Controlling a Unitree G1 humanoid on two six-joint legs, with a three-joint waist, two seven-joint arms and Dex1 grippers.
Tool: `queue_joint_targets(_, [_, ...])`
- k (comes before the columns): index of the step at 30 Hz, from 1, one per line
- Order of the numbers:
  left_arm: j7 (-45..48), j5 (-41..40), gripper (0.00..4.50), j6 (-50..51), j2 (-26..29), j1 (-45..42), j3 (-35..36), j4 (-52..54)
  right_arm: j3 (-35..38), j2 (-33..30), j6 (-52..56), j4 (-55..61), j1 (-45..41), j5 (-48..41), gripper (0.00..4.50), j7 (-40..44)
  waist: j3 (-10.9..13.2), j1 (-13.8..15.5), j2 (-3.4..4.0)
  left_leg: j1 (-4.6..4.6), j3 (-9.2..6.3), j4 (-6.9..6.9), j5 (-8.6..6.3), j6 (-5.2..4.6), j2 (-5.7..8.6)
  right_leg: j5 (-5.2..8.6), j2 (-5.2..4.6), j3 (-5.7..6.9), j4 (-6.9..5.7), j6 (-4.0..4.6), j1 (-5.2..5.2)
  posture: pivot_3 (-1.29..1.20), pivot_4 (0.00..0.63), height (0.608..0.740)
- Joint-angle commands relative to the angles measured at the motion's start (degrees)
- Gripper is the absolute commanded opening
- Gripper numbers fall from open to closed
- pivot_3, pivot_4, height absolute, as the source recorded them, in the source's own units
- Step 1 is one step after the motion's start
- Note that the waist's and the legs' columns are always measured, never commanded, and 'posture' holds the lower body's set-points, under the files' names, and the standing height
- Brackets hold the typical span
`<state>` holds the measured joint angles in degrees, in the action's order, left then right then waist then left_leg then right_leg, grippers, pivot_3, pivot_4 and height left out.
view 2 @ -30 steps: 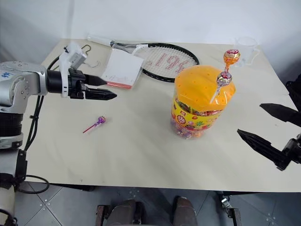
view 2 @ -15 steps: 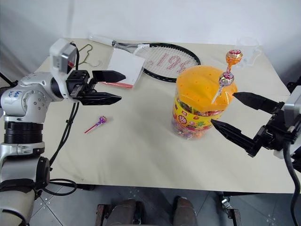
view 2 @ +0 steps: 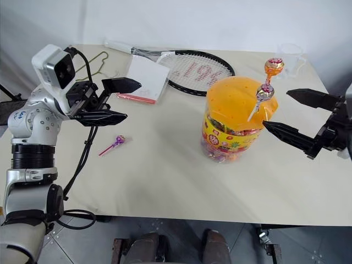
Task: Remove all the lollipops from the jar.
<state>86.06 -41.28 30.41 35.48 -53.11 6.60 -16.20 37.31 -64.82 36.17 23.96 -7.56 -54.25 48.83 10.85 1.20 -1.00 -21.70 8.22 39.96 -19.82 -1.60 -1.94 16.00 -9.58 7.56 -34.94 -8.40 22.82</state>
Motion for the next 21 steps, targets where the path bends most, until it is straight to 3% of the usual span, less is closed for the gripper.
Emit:
queue_joint_targets(1, [6.3, -1.2, 4.49, -1.0, 1.3, 0.7, 0.1, 1.9, -5.6, -1.0, -2.2, -3.8, -6.9, 2.2, 4.5, 1.3, 0.0, -0.1, 0.0, 0.0, -0.03, 0.0, 0.0, 0.0, -0.01, 0.0, 0.0, 0.03, -0.01, 0.0, 0.0, 0.0, 0.15, 0.74])
queue_joint_targets(7, [6.1, -1.5, 4.49, -1.2, 2.5, 1.0, -0.2, 2.8, -14.7, 1.4, -5.5, -10.4, -17.3, 6.8, 4.5, 5.4, 0.0, -0.8, 0.0, -0.01, -0.01, -0.01, 0.0, 0.01, -0.05, 0.0, 0.0, 0.03, 0.0, 0.01, 0.02, 0.0, 0.15, 0.74])
queue_joint_targets(18, [3.6, -2.2, 4.49, -0.5, 3.4, 2.2, 0.0, 5.2, -19.4, 4.6, -6.8, -15.8, -24.1, 11.7, 4.5, 9.1, 0.0, -1.3, 0.0, -0.59, 0.02, 0.11, 0.0, 0.01, -0.03, 0.0, 0.0, 0.05, -0.12, 0.0, 0.62, 0.0, 0.15, 0.74])
queue_joint_targets(21, [3.2, -2.3, 4.5, -0.5, 3.3, 2.1, 0.0, 5.4, -19.7, 5.7, -6.5, -16.5, -25.6, 12.3, 3.91, 8.4, 0.0, -1.3, 0.0, -0.59, 0.02, 0.11, 0.0, 0.01, -0.03, 0.0, 0.0, 0.05, -0.13, 0.0, 0.62, 0.0, 0.15, 0.74])
